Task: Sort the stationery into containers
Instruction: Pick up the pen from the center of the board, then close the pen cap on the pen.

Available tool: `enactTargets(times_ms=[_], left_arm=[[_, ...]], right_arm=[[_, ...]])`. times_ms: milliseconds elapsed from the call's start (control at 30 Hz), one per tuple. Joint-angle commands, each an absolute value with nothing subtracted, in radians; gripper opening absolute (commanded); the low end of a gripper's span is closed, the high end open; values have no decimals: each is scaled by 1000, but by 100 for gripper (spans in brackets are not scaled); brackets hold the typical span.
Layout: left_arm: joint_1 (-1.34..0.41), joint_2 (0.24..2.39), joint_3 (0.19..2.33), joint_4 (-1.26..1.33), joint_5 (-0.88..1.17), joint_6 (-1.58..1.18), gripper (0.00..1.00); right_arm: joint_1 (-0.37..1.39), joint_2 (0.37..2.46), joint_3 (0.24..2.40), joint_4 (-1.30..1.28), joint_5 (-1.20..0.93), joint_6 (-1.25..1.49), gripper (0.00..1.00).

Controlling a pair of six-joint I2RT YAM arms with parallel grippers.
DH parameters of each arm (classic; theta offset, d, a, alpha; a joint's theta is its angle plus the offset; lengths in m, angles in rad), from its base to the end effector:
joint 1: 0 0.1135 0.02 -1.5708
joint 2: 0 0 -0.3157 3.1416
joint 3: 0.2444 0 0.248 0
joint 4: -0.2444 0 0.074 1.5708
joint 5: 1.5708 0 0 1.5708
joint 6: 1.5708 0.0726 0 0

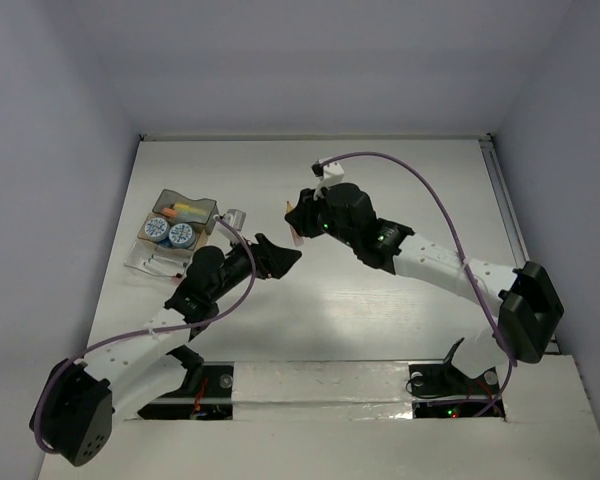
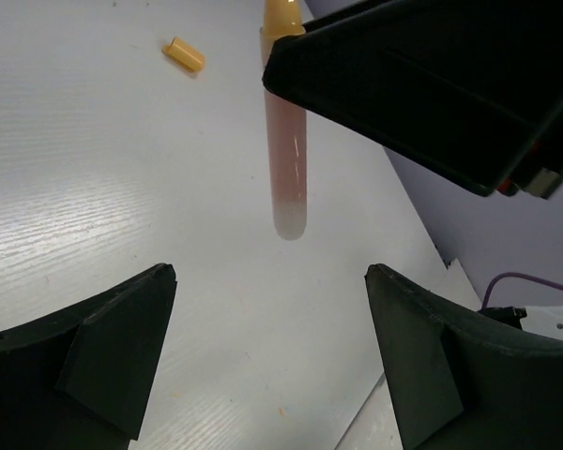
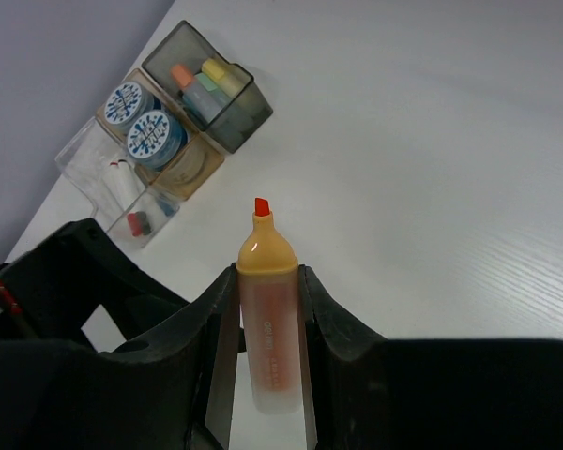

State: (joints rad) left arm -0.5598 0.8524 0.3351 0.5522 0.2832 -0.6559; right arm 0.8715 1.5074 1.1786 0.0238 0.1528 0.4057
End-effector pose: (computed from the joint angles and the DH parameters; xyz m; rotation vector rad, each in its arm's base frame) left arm 0.1542 -0.1206 0.2894 0.1633 1.6525 -1.1637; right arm 0.2570 0.2884 0.3639 -0.3410 1.9085 0.7274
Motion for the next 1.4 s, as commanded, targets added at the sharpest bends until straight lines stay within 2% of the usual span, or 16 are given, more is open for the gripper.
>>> enactTargets(times_ms=[0,300,400,433,533,633,967,1000,1033,1100,1133,1200,1267,1300,1367], left_arm=[[-583,915,382,725,249,-652,79],[-592,1026,431,802,226,-644,69],[-592,1046,434,805,213,-638,60],[-592,1051,437,805,212,-638,51],[-592,1074,437,821,215,-637,39],[-601,1097,439,833,221,-637,33],[-601,1088,436,819,233,-618,31],[-601,1086,437,815,233,-612,27],[-601,1085,439,812,230,-611,17],[-601,1077,437,798,210,-606,3],[-601,1068,437,789,187,-606,0],[-601,1060,434,787,175,-603,0],[-601,1057,428,787,172,-597,0],[-601,1054,425,788,172,-595,0],[-601,1051,413,788,172,-583,0]], right_arm=[[884,1479,1170,94,143,425,0],[893,1474,1140,123,107,445,0],[893,1476,1126,132,101,454,0],[893,1474,1123,136,98,456,0],[893,1473,1118,150,86,462,0],[893,1473,1118,158,80,465,0],[893,1445,1106,178,144,466,0],[893,1447,1109,173,147,462,0],[893,1447,1112,172,147,460,0],[893,1447,1112,166,150,460,0],[893,1448,1109,167,153,463,0],[893,1447,1101,170,156,465,1],[893,1445,1097,166,158,468,12],[893,1445,1098,158,176,466,29],[893,1427,1091,138,208,459,50]])
